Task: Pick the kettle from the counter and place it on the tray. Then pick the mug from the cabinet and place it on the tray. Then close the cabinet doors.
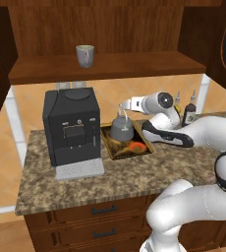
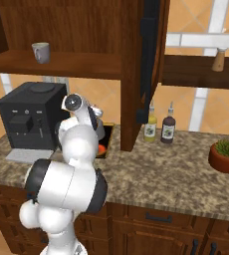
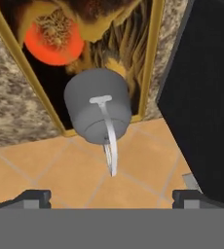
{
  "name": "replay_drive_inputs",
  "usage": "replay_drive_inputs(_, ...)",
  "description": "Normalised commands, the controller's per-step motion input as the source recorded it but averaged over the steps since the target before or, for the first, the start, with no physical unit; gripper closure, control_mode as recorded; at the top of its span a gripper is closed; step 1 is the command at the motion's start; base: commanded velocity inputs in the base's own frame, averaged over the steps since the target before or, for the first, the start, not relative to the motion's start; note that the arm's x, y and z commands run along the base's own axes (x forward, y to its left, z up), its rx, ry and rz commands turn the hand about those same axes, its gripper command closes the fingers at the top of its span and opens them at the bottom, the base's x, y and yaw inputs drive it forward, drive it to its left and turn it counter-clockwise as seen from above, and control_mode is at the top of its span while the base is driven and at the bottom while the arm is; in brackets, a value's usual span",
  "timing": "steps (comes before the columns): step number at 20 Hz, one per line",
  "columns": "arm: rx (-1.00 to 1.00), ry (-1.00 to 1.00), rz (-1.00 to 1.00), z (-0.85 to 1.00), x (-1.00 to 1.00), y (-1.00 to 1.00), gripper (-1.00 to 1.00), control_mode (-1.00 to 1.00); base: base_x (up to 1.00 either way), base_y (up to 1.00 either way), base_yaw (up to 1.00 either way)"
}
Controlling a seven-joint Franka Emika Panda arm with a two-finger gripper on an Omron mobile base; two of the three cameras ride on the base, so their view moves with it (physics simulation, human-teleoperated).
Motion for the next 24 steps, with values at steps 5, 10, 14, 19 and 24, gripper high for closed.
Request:
replay_drive_inputs(5,0.00,0.00,-0.14,0.01,-0.87,0.22,-1.00,-1.00,0.00,0.00,0.00)
replay_drive_inputs(10,0.12,-0.06,-0.16,0.31,-0.81,0.06,-1.00,-1.00,0.00,0.00,0.00)
replay_drive_inputs(14,0.20,-0.01,-0.18,0.44,-0.71,0.00,-1.00,-1.00,0.00,0.00,0.00)
replay_drive_inputs(19,0.27,-0.01,-0.21,0.48,-0.69,0.00,-1.00,-1.00,0.00,0.00,0.00)
replay_drive_inputs(24,0.34,0.03,-0.35,0.50,-0.57,0.03,-1.00,-1.00,0.00,0.00,0.00)
